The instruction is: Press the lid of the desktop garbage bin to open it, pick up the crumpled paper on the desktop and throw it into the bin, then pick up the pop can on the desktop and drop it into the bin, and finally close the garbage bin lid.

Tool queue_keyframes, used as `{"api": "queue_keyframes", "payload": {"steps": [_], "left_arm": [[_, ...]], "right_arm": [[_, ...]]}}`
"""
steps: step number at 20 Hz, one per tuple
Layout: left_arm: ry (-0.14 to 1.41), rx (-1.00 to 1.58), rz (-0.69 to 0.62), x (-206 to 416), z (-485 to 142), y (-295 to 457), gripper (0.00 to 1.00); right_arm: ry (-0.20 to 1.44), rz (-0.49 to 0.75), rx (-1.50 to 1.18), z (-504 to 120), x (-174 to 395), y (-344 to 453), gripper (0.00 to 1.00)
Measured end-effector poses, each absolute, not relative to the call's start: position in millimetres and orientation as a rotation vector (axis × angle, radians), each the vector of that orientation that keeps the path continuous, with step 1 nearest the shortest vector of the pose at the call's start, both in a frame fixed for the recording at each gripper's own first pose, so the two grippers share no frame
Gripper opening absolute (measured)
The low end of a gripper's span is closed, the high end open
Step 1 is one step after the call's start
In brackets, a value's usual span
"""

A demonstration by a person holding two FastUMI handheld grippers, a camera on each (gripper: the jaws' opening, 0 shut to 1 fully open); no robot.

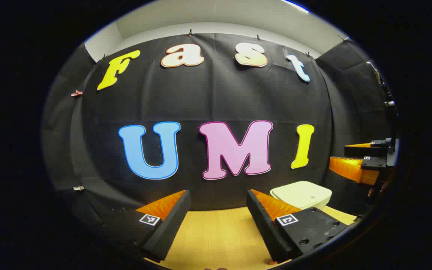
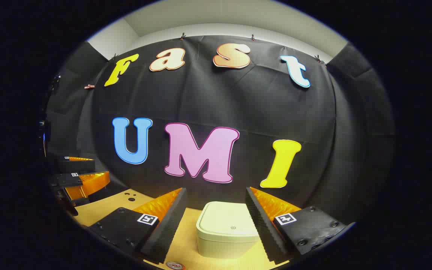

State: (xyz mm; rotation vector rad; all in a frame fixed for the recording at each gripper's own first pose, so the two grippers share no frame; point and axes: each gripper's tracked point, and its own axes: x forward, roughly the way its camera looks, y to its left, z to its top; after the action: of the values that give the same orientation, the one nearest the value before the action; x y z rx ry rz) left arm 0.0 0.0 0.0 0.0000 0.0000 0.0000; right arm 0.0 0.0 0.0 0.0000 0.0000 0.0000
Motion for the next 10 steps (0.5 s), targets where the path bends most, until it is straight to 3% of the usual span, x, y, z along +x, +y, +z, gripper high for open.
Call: {"api": "queue_keyframes", "payload": {"steps": [10], "left_arm": [[0.004, 0.018, 0.009, -8.1, 2.2, -11.3, 0.96]], "right_arm": [[0.004, 0.032, 0.02, -4.3, -3.6, -5.5, 0.96]]}}
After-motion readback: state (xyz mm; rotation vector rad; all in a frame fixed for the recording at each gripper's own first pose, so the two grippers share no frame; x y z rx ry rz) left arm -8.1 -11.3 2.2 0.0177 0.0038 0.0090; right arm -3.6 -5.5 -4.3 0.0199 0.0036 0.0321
